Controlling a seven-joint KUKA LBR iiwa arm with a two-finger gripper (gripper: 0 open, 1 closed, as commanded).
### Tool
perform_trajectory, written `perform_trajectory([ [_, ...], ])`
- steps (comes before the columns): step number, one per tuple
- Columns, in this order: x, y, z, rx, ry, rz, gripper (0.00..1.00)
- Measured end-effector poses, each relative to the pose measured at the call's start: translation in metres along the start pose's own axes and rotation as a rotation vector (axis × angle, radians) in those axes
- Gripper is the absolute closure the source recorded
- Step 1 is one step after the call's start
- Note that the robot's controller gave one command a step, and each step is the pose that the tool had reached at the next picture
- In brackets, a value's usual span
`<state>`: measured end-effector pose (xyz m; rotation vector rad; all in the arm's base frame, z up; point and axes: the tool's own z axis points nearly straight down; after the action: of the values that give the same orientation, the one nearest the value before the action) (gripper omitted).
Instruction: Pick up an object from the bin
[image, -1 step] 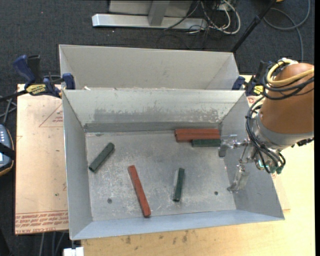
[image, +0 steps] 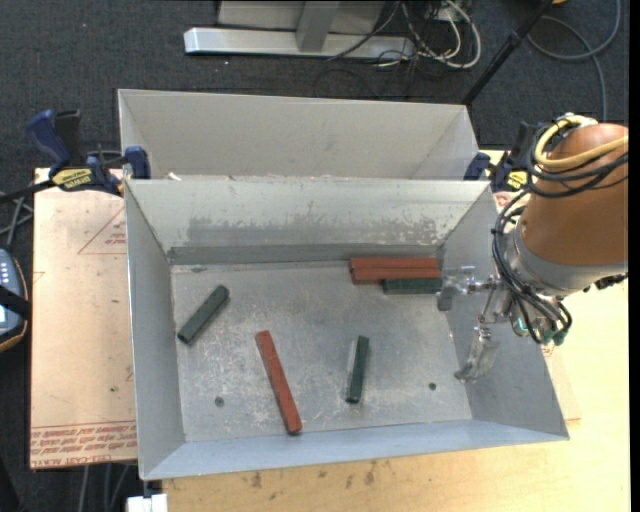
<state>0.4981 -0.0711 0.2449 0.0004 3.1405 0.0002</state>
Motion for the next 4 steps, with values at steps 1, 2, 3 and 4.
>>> perform_trajectory([
  [1,-0.015,0.04,0.053,0.0,-0.007,0.027,0.0],
  [2,-0.069,0.046,0.077,-0.002,0.001,-0.039,0.0],
  [3,-0.069,0.06,0.083,0.0,-0.006,-0.16,0.0],
  [4,-0.034,0.076,0.1,-0.001,-0.003,-0.252,0.0],
])
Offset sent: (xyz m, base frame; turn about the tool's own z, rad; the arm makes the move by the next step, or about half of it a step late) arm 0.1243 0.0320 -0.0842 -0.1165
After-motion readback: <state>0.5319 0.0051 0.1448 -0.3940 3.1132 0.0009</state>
